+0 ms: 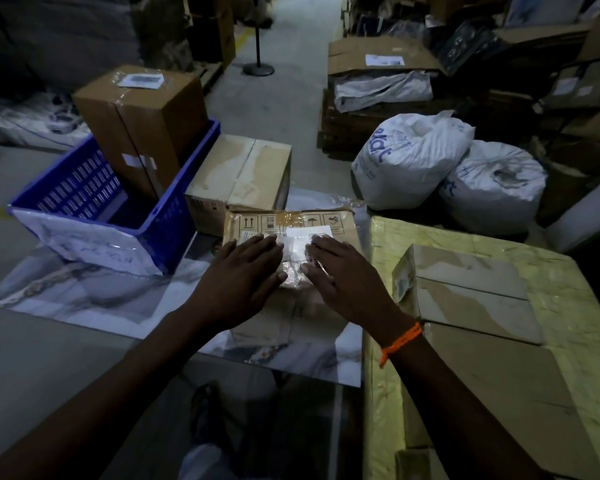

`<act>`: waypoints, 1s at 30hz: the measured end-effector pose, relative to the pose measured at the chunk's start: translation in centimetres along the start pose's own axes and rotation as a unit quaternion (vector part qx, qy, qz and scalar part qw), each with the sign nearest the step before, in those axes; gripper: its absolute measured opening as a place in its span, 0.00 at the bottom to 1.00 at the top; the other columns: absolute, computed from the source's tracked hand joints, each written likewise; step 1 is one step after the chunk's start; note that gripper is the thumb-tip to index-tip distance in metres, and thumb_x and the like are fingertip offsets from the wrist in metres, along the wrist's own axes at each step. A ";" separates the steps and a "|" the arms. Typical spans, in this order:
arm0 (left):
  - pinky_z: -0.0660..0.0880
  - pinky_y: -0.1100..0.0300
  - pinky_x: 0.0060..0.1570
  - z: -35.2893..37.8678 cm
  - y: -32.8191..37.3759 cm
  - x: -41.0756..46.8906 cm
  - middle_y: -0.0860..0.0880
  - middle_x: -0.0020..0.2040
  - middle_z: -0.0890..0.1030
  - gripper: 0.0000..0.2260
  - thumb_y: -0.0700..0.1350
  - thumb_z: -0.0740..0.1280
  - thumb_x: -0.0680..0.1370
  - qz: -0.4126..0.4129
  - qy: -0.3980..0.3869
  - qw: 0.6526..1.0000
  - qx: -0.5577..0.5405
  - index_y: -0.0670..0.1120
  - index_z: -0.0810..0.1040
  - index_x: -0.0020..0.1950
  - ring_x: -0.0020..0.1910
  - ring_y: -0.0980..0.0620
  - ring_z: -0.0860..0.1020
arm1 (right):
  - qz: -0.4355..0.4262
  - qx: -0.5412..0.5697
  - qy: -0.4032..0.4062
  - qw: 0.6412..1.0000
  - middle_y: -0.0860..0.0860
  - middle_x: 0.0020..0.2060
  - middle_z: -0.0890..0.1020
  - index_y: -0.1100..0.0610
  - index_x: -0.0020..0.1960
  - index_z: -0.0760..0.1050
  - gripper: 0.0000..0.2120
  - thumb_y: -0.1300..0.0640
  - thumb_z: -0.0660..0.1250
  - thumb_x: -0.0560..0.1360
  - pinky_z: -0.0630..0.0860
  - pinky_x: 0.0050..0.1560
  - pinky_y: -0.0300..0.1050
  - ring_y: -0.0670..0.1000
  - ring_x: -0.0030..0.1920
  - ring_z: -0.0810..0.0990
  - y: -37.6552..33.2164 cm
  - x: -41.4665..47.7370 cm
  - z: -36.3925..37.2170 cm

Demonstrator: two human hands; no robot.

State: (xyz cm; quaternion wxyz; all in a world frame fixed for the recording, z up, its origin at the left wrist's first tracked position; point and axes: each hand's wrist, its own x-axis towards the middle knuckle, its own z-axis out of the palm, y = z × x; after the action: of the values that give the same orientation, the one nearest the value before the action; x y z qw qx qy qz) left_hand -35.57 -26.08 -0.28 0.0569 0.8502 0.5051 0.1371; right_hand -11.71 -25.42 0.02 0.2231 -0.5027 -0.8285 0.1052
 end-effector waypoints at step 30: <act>0.83 0.54 0.50 0.2 0.9 -0.1 0.48 0.57 0.86 0.19 0.42 0.78 0.74 -0.258 0.032 0.750 -0.608 0.47 0.80 0.64 0.56 0.49 0.85 | 0.309 0.364 0.080 0.875 0.49 0.56 0.86 0.54 0.67 0.77 0.23 0.53 0.78 0.75 0.83 0.44 0.38 0.47 0.52 0.86 3.7 -2.9 -2.1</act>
State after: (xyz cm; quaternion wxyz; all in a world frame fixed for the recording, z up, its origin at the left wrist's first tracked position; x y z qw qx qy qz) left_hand -34.80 -26.61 -0.27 0.5791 0.4684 0.5163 0.4227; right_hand -6.61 -26.31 -0.38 0.4122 -0.6231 -0.5134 0.4221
